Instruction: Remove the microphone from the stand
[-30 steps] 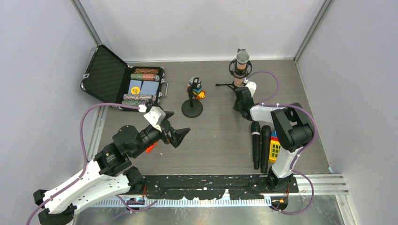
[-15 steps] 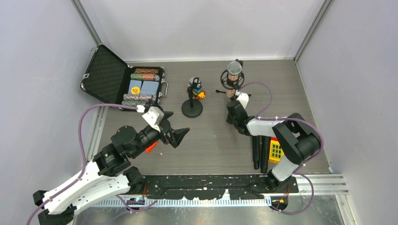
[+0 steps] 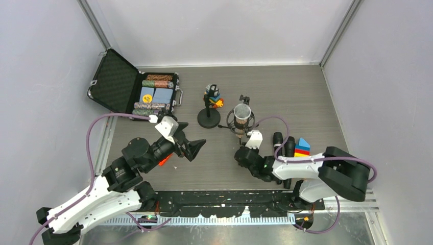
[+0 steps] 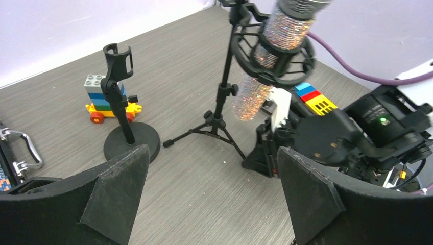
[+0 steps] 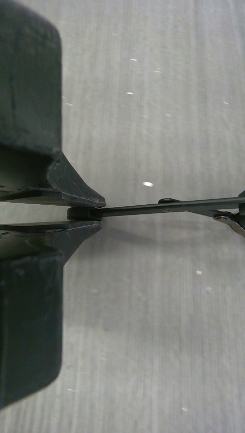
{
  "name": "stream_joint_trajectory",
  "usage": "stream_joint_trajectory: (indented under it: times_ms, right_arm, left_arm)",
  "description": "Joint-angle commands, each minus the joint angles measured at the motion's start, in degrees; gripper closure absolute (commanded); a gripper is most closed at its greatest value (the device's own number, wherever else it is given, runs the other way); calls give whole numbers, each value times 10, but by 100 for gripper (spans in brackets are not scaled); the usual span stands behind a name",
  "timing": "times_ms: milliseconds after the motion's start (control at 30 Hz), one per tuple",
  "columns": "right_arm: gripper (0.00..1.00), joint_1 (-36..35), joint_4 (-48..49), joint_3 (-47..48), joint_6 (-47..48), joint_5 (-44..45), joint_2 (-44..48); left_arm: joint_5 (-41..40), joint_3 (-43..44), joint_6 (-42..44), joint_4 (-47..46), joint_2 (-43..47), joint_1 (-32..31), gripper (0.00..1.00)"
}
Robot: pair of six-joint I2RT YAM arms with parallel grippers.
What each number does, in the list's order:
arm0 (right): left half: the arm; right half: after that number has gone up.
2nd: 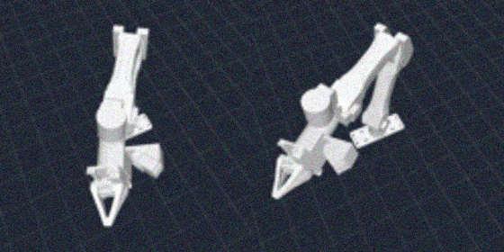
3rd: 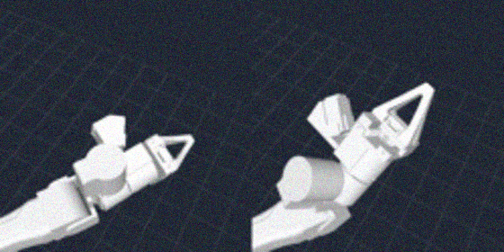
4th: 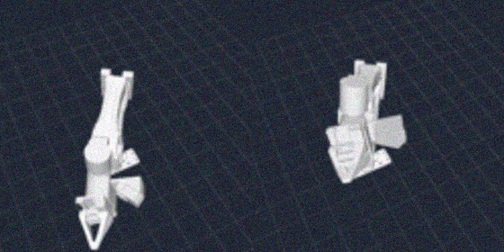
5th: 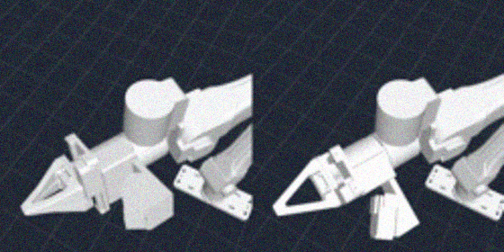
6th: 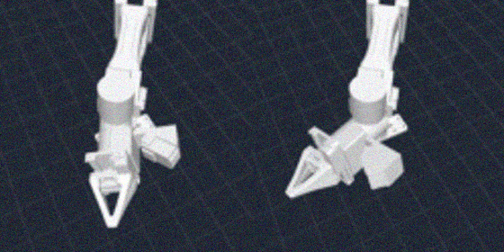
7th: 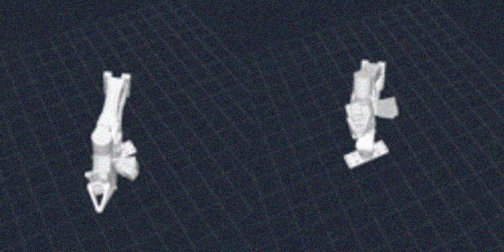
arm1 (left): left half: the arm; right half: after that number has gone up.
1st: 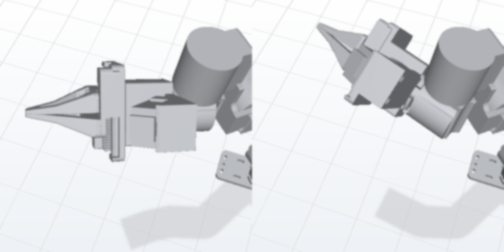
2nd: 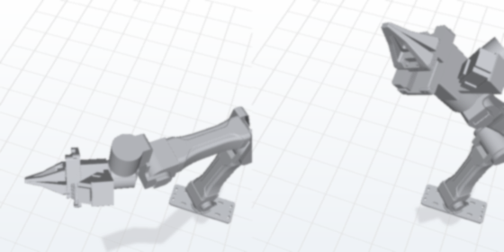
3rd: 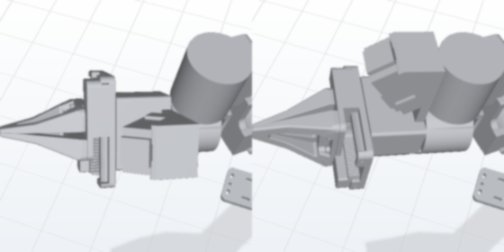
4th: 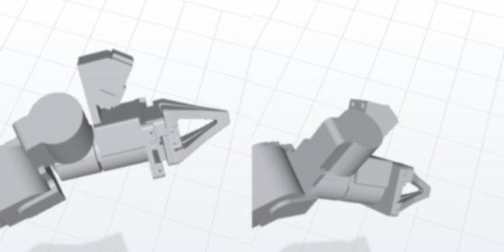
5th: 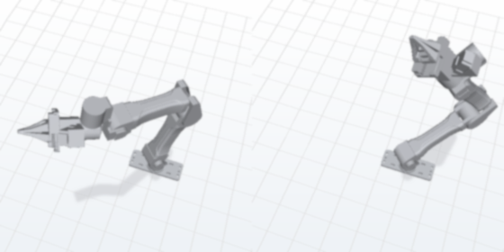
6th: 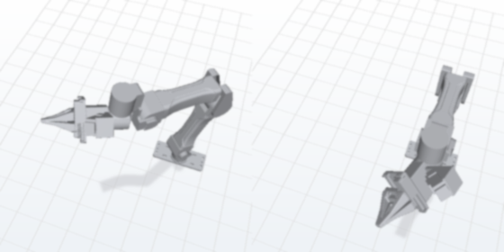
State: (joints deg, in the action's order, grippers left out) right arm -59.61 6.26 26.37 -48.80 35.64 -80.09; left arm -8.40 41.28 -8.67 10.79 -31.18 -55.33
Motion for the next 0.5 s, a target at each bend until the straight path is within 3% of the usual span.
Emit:
stream_joint_trajectory:
  times_ms: [0,233,467]
  right_arm:
    - [90,-54,-14,-36,-61,5,51]
    - [92,-110,41,-42,-26,-71,29]
    - [95,-141,43,-45,4,-51,21]
  left_arm:
    - [-8,-3,-5,-32,-3,1,1]
    - [-6,-11,-11,-45,-7,1,1]
    - [-15,-2,-5,-20,2,1,1]
